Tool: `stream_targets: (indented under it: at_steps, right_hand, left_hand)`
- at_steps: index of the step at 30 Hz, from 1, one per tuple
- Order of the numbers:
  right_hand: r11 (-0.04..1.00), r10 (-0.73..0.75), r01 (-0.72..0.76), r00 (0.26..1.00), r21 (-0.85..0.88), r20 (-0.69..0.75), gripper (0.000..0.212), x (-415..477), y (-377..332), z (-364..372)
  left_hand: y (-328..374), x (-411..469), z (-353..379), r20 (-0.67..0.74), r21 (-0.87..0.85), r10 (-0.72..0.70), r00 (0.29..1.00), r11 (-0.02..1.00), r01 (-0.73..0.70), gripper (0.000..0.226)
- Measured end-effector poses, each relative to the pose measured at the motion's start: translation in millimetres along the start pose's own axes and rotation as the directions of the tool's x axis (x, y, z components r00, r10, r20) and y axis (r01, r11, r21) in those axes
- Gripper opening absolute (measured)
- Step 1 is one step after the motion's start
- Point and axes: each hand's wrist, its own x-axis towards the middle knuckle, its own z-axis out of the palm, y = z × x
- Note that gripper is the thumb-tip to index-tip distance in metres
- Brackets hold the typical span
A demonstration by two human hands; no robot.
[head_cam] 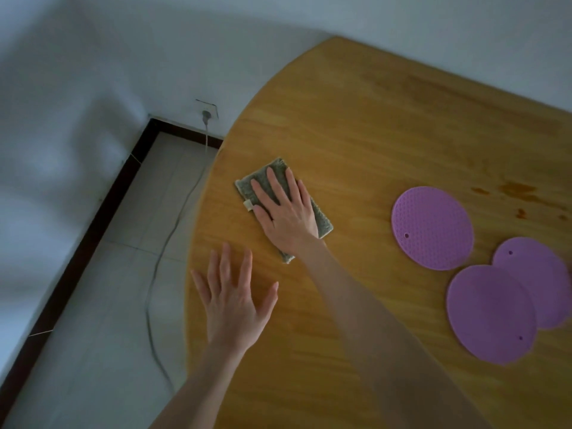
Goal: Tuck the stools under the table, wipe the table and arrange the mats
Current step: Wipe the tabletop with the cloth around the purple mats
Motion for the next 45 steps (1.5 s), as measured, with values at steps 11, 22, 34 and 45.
stream_targets:
  at_steps: [11,22,34,45]
  right_hand:
    - [0.983,0.185,-0.185,0.982,0.011,-0.030,0.059,-65,53,6]
    - [0.997,0.072,-0.072,0.997,0.039,0.015,0.054,-24,-33,10]
    - [0.975,-0.220,0.221,0.974,-0.013,0.053,0.059,-136,-42,30]
    - [0.991,0.130,-0.130,0.991,0.022,0.003,0.056,-162,-2,30]
  left_hand:
    - [-1,0,-2,0.005,-0.015,0.001,1.000,1.000,-0.001,0.083]
    - [-16,-80,11,-0.012,0.024,-0.043,0.999,0.999,0.043,0.076]
    - [-10,-154,32,-0.089,-0.038,-0.051,0.995,0.998,0.048,0.067]
    - [-11,-151,34,-0.098,-0.013,-0.035,0.995,0.999,0.034,0.068]
